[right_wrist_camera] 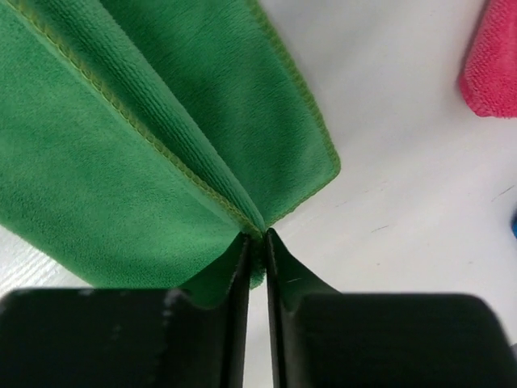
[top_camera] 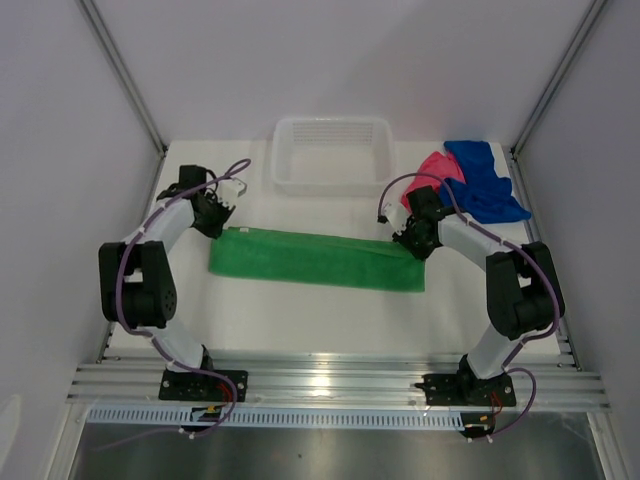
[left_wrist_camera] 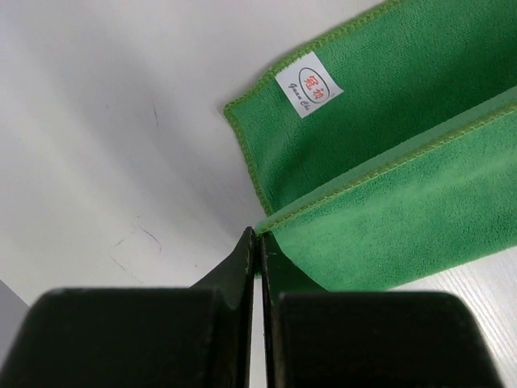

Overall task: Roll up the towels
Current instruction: Fold the towel

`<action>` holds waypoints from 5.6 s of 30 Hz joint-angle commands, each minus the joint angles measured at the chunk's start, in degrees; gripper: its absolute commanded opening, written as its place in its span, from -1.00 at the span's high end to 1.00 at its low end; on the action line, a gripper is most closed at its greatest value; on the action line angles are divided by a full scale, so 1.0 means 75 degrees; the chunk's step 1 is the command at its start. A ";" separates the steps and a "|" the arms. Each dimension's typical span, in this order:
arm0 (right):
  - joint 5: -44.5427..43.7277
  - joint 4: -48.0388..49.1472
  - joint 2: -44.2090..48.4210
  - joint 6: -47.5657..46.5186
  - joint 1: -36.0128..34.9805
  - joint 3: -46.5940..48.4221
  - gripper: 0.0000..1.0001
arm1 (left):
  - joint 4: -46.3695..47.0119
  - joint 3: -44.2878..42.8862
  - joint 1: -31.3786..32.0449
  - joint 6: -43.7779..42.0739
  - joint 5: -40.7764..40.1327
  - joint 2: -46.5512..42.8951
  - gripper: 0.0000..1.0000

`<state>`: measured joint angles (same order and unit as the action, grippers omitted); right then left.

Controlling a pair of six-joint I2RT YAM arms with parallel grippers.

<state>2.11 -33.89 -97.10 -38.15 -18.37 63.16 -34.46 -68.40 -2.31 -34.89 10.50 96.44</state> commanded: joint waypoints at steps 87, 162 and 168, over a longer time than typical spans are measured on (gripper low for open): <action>0.0844 0.2270 -0.0388 0.5051 0.1067 -0.0442 0.10 | -0.1428 -0.2363 0.0225 0.1335 -0.0932 0.2445 -0.17; 0.0715 0.1366 0.0220 0.4747 0.1113 -0.0534 0.89 | -0.1429 -0.1076 -0.0044 0.1360 -0.0135 0.1391 0.99; 0.0621 0.1343 0.0232 0.4700 0.1125 -0.0499 0.89 | -0.1242 -0.0935 -0.0044 0.1301 -0.0205 0.1133 0.95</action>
<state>8.10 -23.73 -97.01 -2.20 -10.04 57.39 -44.62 -74.50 -2.76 -24.10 9.04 107.37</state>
